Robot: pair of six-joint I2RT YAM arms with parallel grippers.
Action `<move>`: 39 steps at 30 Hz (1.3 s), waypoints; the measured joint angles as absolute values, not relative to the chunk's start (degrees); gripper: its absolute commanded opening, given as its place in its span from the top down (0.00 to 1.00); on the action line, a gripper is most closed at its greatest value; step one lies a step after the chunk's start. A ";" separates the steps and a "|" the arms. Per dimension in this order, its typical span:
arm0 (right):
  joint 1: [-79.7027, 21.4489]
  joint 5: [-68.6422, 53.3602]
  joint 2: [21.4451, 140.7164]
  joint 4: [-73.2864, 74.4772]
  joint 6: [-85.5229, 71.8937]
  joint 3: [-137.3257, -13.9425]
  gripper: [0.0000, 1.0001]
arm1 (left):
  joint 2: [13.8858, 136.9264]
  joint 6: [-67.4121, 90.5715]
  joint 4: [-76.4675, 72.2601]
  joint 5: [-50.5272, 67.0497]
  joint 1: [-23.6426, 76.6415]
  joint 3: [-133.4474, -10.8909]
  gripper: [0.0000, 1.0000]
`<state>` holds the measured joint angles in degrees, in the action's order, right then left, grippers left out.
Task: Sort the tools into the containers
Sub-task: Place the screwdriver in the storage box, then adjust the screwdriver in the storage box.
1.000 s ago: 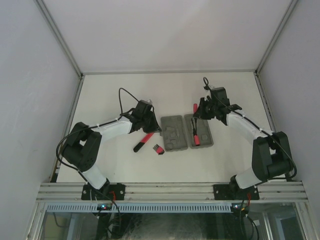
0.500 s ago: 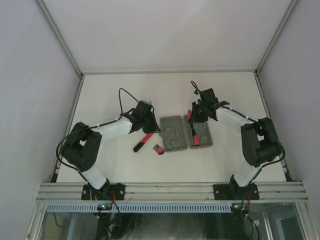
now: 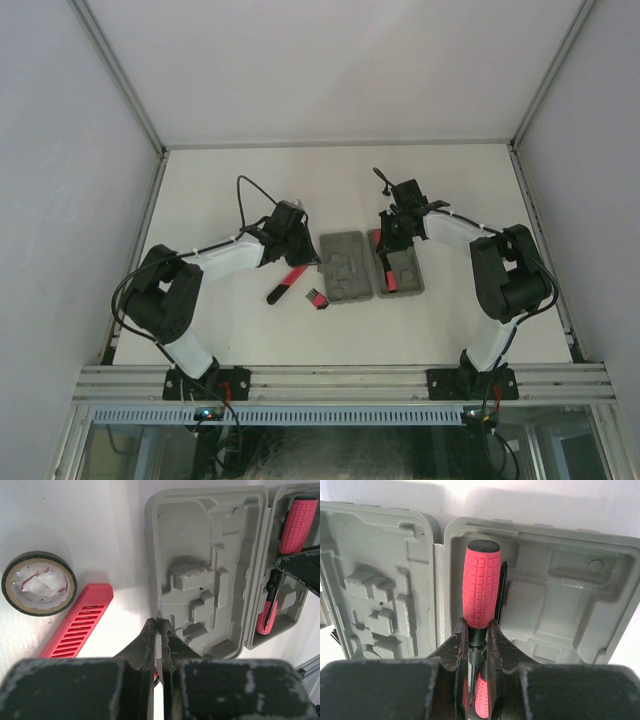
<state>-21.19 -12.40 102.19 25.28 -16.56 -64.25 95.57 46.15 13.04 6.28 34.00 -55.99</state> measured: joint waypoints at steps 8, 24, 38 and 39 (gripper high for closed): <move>-21.41 -12.43 102.32 25.43 -16.60 -64.58 0.76 | 95.55 46.13 13.04 6.20 34.00 -55.99 0.99; -21.47 -12.51 102.30 26.22 -16.71 -65.04 0.78 | 95.55 46.13 12.99 6.26 34.00 -55.99 1.00; -21.63 -13.63 102.17 27.18 -16.71 -65.06 0.82 | 95.55 46.15 13.02 6.31 34.00 -55.99 1.00; -21.69 -13.65 102.17 27.24 -16.69 -65.06 0.82 | 95.55 46.13 12.99 6.33 34.00 -55.99 1.00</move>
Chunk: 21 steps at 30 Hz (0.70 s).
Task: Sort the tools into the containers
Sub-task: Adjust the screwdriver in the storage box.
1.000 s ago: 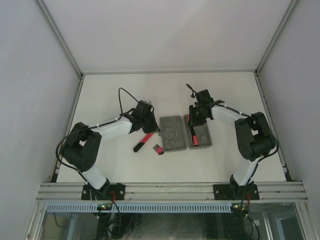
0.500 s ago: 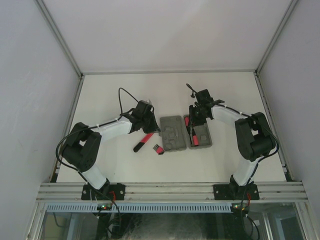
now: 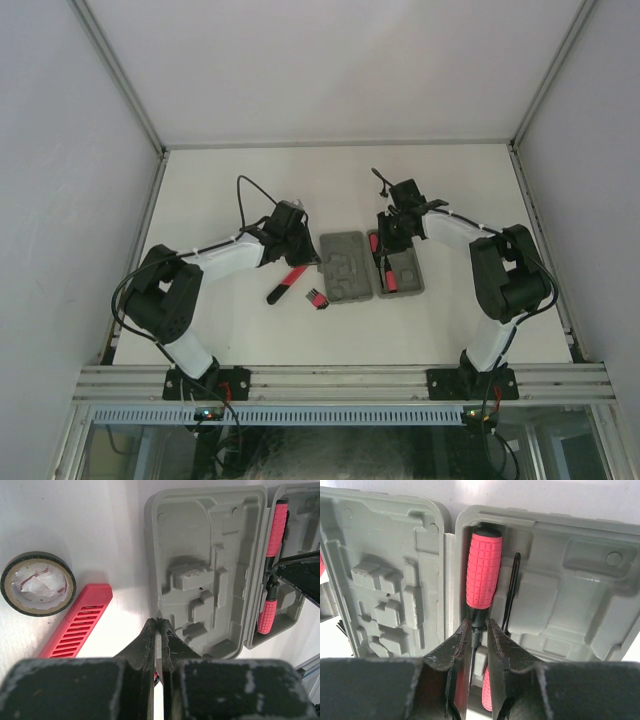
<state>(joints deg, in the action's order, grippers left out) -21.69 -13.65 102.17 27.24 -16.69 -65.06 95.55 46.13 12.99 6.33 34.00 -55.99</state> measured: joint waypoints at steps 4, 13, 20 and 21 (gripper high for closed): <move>-21.91 -14.17 102.17 27.33 -16.69 -65.06 0.82 | 95.55 46.13 13.02 6.37 34.00 -55.99 1.00; -22.02 -14.41 102.63 27.24 -16.82 -65.06 0.85 | 95.55 46.13 12.99 6.52 34.00 -55.99 1.00; -22.28 -13.17 103.02 26.68 -17.69 -65.10 0.87 | 95.55 46.04 13.02 6.76 34.00 -55.99 1.00; -22.35 -12.86 103.04 26.48 -17.87 -65.10 0.87 | 95.55 46.02 13.02 6.81 34.00 -55.99 1.00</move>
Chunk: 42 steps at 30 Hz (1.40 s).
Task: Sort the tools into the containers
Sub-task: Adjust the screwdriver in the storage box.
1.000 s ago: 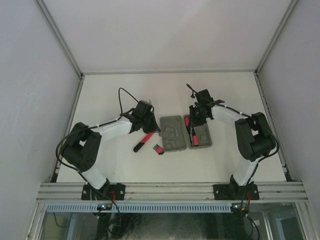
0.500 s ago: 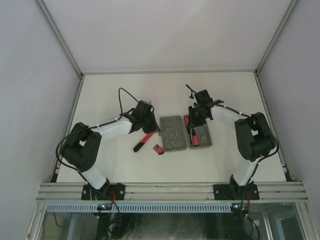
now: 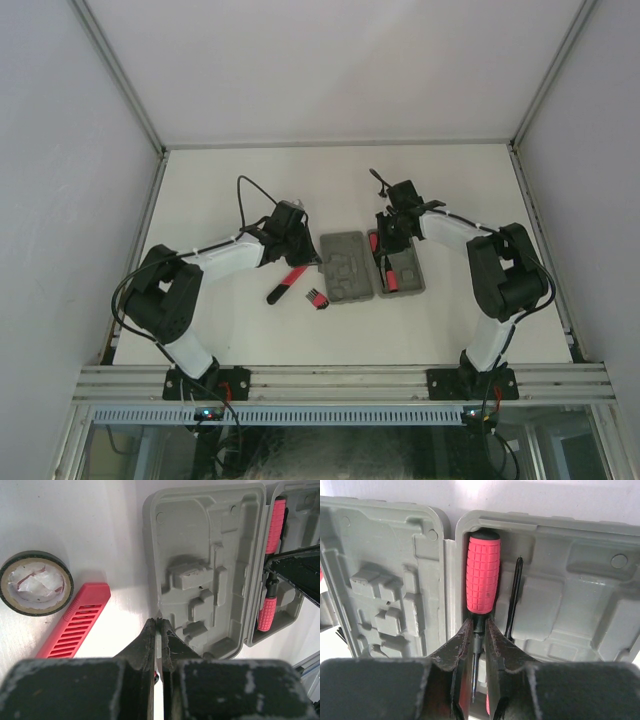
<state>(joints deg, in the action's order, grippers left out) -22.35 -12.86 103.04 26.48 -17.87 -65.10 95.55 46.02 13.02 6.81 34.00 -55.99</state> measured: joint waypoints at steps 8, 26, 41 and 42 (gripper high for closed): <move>-23.27 -9.52 103.04 24.01 -20.12 -65.10 0.87 | 95.57 45.93 13.04 6.85 34.02 -55.99 1.00; -23.42 -5.43 97.60 22.02 -20.91 -63.72 0.84 | 95.55 45.98 13.06 6.79 34.02 -55.99 1.00; -25.39 -6.57 98.96 23.94 -20.29 -63.68 0.84 | 95.57 46.04 13.04 6.81 34.02 -55.99 1.00; -25.39 -6.55 99.13 24.03 -20.29 -63.68 0.84 | 95.57 46.02 13.04 6.83 34.02 -55.99 1.00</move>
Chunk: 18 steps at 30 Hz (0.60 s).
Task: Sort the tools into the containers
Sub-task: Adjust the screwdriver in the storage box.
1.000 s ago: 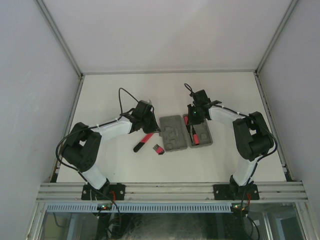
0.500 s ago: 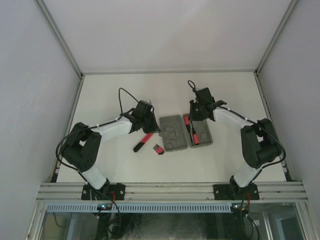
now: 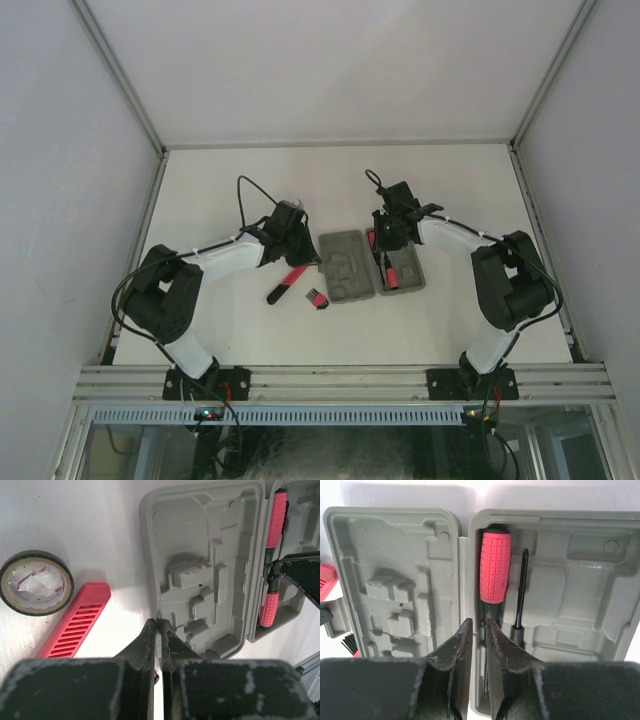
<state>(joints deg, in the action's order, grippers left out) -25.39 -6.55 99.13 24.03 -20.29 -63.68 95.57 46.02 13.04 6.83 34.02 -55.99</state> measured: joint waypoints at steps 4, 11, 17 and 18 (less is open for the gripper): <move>-25.50 -6.46 99.53 24.25 -20.29 -63.68 0.85 | 95.57 46.02 13.04 6.83 34.02 -55.99 1.00; -25.50 -6.24 100.18 24.27 -20.27 -63.68 0.87 | 95.57 46.02 13.04 6.83 34.02 -55.99 1.00; -25.50 -6.07 100.97 24.49 -20.27 -63.72 0.87 | 95.57 46.02 13.04 6.83 34.02 -55.99 1.00; -25.50 -6.07 100.99 24.56 -20.27 -63.79 0.87 | 95.57 46.02 13.04 6.85 34.02 -55.99 1.00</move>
